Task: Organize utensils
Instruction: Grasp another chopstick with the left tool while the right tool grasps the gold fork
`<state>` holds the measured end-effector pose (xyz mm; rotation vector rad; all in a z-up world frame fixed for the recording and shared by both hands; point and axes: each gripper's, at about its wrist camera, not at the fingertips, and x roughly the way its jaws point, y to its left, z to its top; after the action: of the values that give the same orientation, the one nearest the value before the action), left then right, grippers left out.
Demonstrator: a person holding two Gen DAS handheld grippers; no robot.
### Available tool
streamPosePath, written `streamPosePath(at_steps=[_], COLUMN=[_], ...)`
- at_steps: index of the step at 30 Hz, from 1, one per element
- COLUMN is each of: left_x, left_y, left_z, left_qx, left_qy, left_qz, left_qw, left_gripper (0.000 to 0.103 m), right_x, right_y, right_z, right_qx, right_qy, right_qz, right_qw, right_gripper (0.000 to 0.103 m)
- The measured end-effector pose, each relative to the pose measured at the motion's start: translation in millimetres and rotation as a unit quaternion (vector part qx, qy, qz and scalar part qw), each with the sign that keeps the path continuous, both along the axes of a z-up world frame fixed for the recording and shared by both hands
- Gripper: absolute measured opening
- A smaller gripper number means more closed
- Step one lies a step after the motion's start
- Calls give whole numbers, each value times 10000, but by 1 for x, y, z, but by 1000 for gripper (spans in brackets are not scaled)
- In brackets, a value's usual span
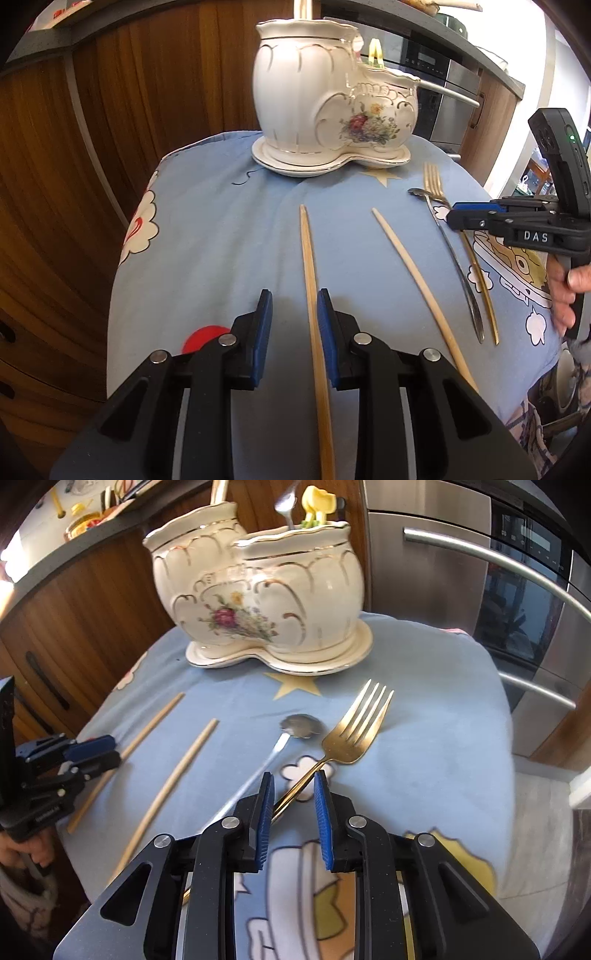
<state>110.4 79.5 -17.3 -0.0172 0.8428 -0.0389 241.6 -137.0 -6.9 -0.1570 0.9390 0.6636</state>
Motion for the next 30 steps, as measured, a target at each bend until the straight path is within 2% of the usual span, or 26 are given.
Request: streamPosePath(at_steps=[3,6,13,18,22,25,30], left_x=[1,3,11,16,21,28,42], left_y=[2,0,-6,-2,-5,-2,-2], left_z=[0,0,1,0,2,4,6], left_qx=[-5,37,115,192,391,379,435], left_qy=[34,59,163,304,472,656,1002], left_qz=[-26,-60,-216,-337,-559,-715,-1037], left_qw=[10000,10000,9996,9988,9965,9946,9886], left_gripper=[25,25,25,25,25,25,25], right_x=[5,14,8,8,10,13,21], right_y=[-6,-10,1,-7,-16,-20,-22], right_z=[1,-2,1,3,4,4,4], right_qx=[-116,37,-402,-688,-999,-1190,-1164], right_qy=[92,405,74,-32,-86,-46,148], right_qz=[-9,-109,111,206,283,316,371], right_qw=[9999,9991,9991,9974,9946,9924,9924], right_gripper=[21,22,22,16,15,15,16])
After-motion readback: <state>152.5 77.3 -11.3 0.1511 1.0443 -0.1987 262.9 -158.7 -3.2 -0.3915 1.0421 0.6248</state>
